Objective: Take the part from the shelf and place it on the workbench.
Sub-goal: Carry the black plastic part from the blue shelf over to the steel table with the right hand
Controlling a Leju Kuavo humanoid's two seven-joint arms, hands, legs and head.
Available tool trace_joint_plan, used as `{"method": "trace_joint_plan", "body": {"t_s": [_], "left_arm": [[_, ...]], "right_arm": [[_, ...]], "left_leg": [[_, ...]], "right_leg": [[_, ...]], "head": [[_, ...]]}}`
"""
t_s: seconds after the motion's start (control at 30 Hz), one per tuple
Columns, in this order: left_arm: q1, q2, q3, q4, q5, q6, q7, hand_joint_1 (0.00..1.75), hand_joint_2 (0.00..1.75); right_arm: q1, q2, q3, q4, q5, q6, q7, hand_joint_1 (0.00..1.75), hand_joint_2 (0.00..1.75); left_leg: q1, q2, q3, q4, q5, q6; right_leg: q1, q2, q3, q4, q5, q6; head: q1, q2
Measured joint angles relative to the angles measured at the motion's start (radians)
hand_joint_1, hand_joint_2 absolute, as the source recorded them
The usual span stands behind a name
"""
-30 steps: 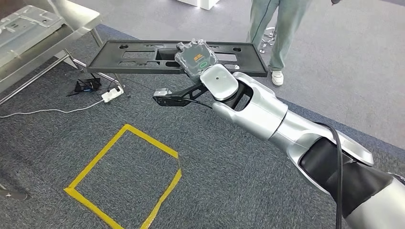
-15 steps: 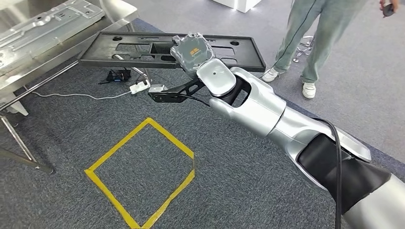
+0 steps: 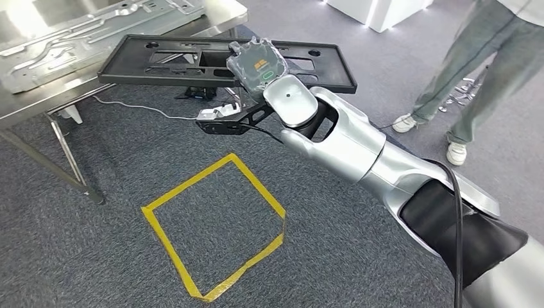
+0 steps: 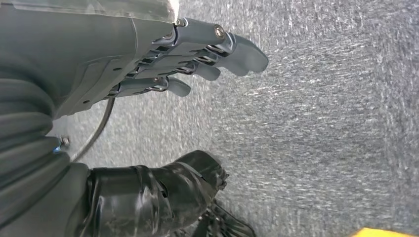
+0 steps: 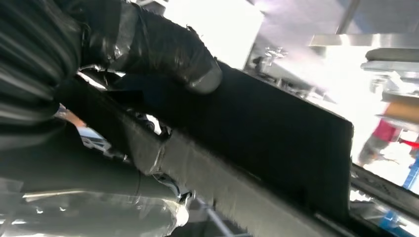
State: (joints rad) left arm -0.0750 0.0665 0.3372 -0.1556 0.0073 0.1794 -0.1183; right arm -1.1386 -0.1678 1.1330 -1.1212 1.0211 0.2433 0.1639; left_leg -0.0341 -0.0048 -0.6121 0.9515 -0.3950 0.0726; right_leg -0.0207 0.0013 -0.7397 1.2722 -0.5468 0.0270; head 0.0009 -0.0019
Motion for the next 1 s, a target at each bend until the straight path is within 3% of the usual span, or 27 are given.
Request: {"method": "trace_joint_plan", "body": {"t_s": [0.03,0.07,0.1,0.17,0.23,0.3,0.33,0.4,0.47,0.53,0.57,0.6,0.67,0.7,0.73,0.87,0.93,1.0], "left_arm": [[0.0,-0.001,0.0,0.0,0.0,0.0,0.0,0.0,1.75],[0.001,-0.001,0.0,0.0,0.0,0.0,0.001,0.0,1.75],[0.002,-0.001,0.0,0.0,0.0,0.0,0.001,0.0,1.75],[0.004,0.0,0.0,0.0,0.0,0.0,0.001,0.0,1.75],[0.005,0.002,0.0,0.0,0.0,0.0,0.001,0.0,1.75],[0.008,0.004,0.0,0.0,0.0,0.0,0.001,0.0,1.75],[0.011,0.004,0.0,0.0,0.0,0.0,0.002,0.0,1.75],[0.015,0.005,0.0,0.0,0.0,0.001,0.002,0.0,1.75],[0.012,0.005,0.0,0.0,0.0,0.0,0.002,0.0,1.75],[0.01,0.002,0.0,0.0,0.001,0.0,0.002,0.0,1.75],[0.01,0.001,0.0,0.0,0.001,0.0,0.003,0.0,1.75],[0.011,0.001,0.0,0.0,0.001,0.0,0.003,0.0,1.75],[0.012,0.002,0.0,0.0,0.0,0.0,0.004,0.0,1.75],[0.012,0.002,0.0,0.0,0.0,0.0,0.004,0.0,1.75],[0.013,0.003,0.0,0.0,0.0,0.0,0.004,0.0,1.75],[0.017,0.007,0.0,0.0,0.0,0.003,0.005,0.0,1.75],[0.015,0.006,0.0,0.0,0.0,0.003,0.004,0.0,1.75],[0.009,0.005,0.0,0.0,0.0,0.003,0.004,0.0,1.75]], "right_arm": [[0.002,-0.001,0.0,0.001,0.0,0.0,-0.001,1.75,1.75],[0.004,-0.001,0.0,0.002,0.0,0.0,-0.003,1.75,1.75],[0.004,-0.001,0.0,0.002,0.0,0.0,-0.004,1.75,1.75],[0.001,-0.001,0.0,0.002,0.001,0.0,-0.006,1.75,1.75],[-0.003,-0.001,-0.001,0.003,0.001,-0.001,-0.006,1.75,1.75],[-0.005,0.002,-0.001,0.002,0.001,-0.001,-0.006,1.75,1.75],[-0.006,0.003,-0.001,0.002,0.001,-0.001,-0.006,1.75,1.75],[-0.01,0.005,-0.002,0.002,0.001,-0.001,-0.006,1.75,1.75],[-0.011,0.006,-0.004,0.002,0.001,-0.001,-0.006,1.75,1.75],[-0.007,0.006,-0.004,0.002,0.001,-0.001,-0.006,1.75,1.75],[-0.006,0.006,-0.004,0.003,0.001,-0.001,-0.006,1.75,1.75],[-0.005,0.007,-0.004,0.003,0.0,-0.002,-0.007,1.75,1.75],[-0.009,0.007,-0.005,0.002,-0.003,-0.002,-0.006,1.75,1.75],[-0.012,0.008,-0.007,0.002,-0.005,-0.003,-0.006,1.75,1.75],[-0.016,0.008,-0.009,0.002,-0.007,-0.003,-0.006,1.75,1.75],[-0.017,0.008,-0.013,0.002,-0.008,-0.004,-0.006,1.75,1.75],[-0.023,0.008,-0.015,0.002,-0.008,-0.006,-0.006,1.75,1.75],[-0.026,0.007,-0.017,0.002,-0.006,-0.007,-0.006,1.75,1.75]], "left_leg": [[0.0,-0.016,0.001,0.01,-0.008,0.002],[0.0,-0.034,0.001,0.023,-0.017,0.002],[0.001,-0.052,0.002,0.036,-0.026,0.001],[0.002,-0.084,0.0,0.062,-0.047,-0.007],[0.004,-0.108,-0.011,0.081,-0.057,-0.013],[0.009,-0.127,-0.021,0.086,-0.058,-0.017],[0.01,-0.124,-0.024,0.089,-0.062,-0.021],[0.012,-0.076,-0.048,0.138,-0.089,-0.038],[0.02,-0.019,-0.106,0.255,-0.138,-0.057],[0.033,-0.003,-0.163,0.35,-0.156,-0.07],[0.038,-0.001,-0.169,0.347,-0.138,-0.074],[0.042,0.0,-0.152,0.302,-0.102,-0.076],[0.044,0.009,-0.081,0.148,-0.022,-0.07],[0.041,0.015,-0.047,0.084,0.001,-0.066],[0.038,0.019,-0.027,0.046,0.008,-0.061],[0.032,0.021,0.01,-0.011,0.006,-0.045],[0.034,0.02,0.03,-0.03,0.007,-0.035],[0.028,0.017,0.035,-0.025,-0.002,-0.025]], "right_leg": [[0.002,0.003,-0.027,0.032,0.003,0.0],[0.002,0.004,-0.034,0.024,0.026,0.0],[0.001,0.008,-0.021,-0.022,0.062,0.0],[-0.008,0.043,0.032,-0.145,0.123,0.001],[-0.015,0.073,0.062,-0.206,0.134,0.002],[-0.014,0.062,0.066,-0.211,0.126,-0.003],[-0.013,0.051,0.068,-0.214,0.125,-0.007],[-0.016,0.029,0.078,-0.22,0.121,-0.015],[-0.016,0.005,0.089,-0.226,0.116,-0.018],[-0.02,-0.018,0.103,-0.233,0.111,-0.017],[-0.022,-0.027,0.111,-0.237,0.107,-0.014],[-0.024,-0.035,0.12,-0.24,0.104,-0.011],[-0.027,-0.048,0.139,-0.25,0.098,-0.005],[-0.028,-0.053,0.146,-0.259,0.099,-0.001],[-0.028,-0.056,0.15,-0.267,0.1,0.003],[-0.028,-0.052,0.166,-0.292,0.104,0.025],[-0.024,-0.028,0.136,-0.224,0.067,0.021],[-0.015,-0.01,0.061,-0.083,0.011,0.012]], "head": [[0.0,0.0],[0.0,0.0],[0.001,0.0],[0.001,0.0],[0.001,0.0],[0.001,0.0],[0.001,0.0],[-0.004,0.0],[-0.01,0.0],[-0.011,0.0],[-0.012,0.0],[-0.013,0.0],[-0.013,0.0],[-0.013,0.0],[-0.013,0.0],[-0.01,0.0],[-0.005,0.0],[-0.001,0.0]]}}
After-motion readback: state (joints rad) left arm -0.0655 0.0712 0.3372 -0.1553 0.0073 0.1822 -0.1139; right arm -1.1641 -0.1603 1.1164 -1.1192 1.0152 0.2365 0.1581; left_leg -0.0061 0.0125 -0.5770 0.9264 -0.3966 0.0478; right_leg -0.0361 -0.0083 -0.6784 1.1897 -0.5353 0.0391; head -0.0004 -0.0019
